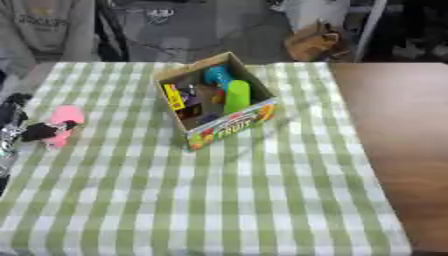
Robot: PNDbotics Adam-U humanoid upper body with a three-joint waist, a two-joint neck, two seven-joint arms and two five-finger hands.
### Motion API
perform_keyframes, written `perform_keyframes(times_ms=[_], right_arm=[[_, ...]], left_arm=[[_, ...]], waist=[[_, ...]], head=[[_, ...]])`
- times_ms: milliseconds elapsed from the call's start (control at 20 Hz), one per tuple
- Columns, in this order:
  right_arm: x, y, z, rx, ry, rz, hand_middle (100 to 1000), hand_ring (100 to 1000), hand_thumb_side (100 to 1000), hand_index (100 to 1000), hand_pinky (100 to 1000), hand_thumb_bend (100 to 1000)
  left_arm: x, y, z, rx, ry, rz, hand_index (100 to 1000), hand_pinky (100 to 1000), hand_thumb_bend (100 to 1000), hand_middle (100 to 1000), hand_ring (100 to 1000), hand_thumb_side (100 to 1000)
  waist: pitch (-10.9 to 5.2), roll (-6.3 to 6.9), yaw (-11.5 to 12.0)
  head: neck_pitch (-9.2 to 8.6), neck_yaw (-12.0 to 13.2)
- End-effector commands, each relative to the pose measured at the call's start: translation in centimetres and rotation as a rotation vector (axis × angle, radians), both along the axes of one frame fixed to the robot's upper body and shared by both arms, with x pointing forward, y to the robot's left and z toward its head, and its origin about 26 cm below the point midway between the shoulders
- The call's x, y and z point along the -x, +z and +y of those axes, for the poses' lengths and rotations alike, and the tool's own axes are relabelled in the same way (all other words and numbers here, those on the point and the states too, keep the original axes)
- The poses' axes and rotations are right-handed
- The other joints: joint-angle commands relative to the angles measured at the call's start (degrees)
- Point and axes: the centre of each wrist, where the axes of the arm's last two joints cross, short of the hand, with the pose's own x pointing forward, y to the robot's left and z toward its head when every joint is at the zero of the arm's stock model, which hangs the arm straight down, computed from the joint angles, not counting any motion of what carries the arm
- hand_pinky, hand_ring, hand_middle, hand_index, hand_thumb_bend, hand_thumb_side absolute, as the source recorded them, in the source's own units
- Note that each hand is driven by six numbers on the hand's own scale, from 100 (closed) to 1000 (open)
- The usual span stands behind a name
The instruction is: Pick up objects on the table and place them in the box.
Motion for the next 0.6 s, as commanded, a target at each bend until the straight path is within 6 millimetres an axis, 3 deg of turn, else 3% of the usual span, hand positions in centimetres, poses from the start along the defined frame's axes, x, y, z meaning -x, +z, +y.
perform_keyframes(times_ms=[50,600], right_arm=[[-0.23,1.11,-0.26,0.027,0.01,-0.027,805,742,720,819,592,100],[-0.42,1.48,-0.16,0.032,0.019,-0.038,805,743,719,819,592,100]], left_arm=[[-0.53,1.8,0.71,-0.02,0.003,-0.068,874,583,1000,816,751,506],[-0.54,2.6,1.29,-0.065,0.021,-0.129,868,595,1000,815,754,487]], waist=[[0.64,-0.1,-0.1],[2.25,0.17,-1.0]], head=[[-0.05,0.0],[-0.89,0.3]])
